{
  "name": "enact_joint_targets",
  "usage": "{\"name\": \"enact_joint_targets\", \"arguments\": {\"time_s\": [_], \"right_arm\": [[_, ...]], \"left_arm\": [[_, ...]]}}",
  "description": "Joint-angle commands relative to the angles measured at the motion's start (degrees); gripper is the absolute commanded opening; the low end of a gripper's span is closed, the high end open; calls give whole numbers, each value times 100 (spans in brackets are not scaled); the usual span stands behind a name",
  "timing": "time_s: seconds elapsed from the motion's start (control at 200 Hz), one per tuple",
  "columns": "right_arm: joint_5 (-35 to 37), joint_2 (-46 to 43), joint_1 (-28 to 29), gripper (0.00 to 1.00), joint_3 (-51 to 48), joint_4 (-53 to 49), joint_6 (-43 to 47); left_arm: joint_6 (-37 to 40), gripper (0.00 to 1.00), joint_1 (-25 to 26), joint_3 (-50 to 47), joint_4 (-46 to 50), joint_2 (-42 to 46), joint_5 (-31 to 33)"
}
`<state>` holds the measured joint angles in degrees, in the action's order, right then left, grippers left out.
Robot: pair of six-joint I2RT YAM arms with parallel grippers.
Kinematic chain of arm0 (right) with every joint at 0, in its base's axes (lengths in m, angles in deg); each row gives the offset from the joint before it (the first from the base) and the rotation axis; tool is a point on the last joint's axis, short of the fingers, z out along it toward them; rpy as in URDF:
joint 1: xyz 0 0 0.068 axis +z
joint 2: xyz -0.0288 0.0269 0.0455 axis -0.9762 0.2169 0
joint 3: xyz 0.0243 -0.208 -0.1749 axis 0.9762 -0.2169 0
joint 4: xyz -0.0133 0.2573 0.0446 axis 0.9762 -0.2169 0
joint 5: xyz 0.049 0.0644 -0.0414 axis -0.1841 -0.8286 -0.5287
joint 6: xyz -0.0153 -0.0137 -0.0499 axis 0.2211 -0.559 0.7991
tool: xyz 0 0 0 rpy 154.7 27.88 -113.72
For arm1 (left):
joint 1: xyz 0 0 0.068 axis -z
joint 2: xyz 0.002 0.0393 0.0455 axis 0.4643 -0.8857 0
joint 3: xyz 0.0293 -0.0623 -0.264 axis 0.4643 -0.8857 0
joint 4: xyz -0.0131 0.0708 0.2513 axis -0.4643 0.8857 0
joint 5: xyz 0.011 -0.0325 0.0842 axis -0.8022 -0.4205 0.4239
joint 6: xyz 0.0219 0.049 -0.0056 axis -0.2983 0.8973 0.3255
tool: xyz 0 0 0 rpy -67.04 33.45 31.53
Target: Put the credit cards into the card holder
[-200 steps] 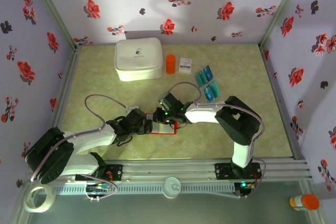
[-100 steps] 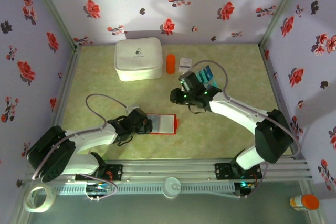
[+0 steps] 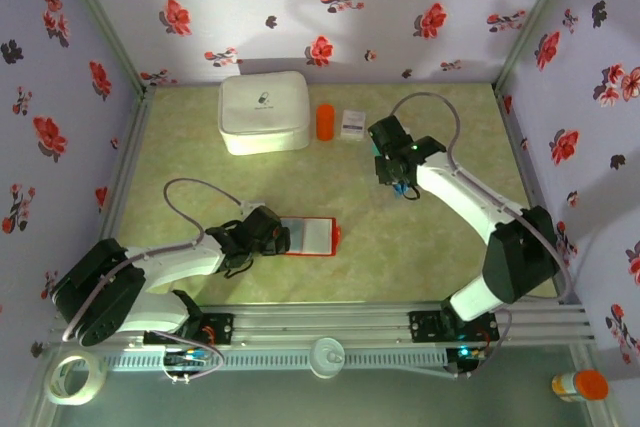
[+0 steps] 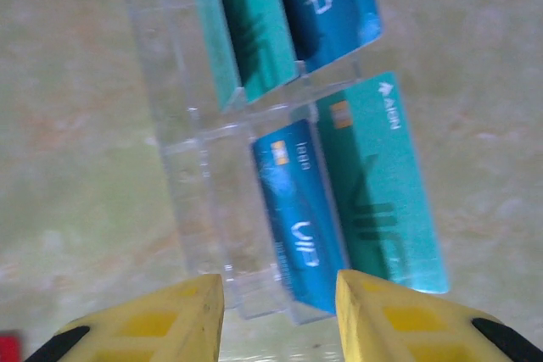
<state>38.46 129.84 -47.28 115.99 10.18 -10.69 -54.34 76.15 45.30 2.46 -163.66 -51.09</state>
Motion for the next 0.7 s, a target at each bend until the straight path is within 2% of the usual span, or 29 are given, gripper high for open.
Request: {"name": "enact_joint_targets", "arguments": {"time_s": [0.0,0.205,0.695], "right_arm": [[563,295,-65,40,208,-477,412],[690,544,-245,36,282,-464,553],[125,844,-470,27,414,-248,576]], "left_arm": [[-109,99,-43,-106,493,-117,214],[-127,99,-41,-160,476,-93,210],[-156,99,-41,-169,459,-83,204]]}}
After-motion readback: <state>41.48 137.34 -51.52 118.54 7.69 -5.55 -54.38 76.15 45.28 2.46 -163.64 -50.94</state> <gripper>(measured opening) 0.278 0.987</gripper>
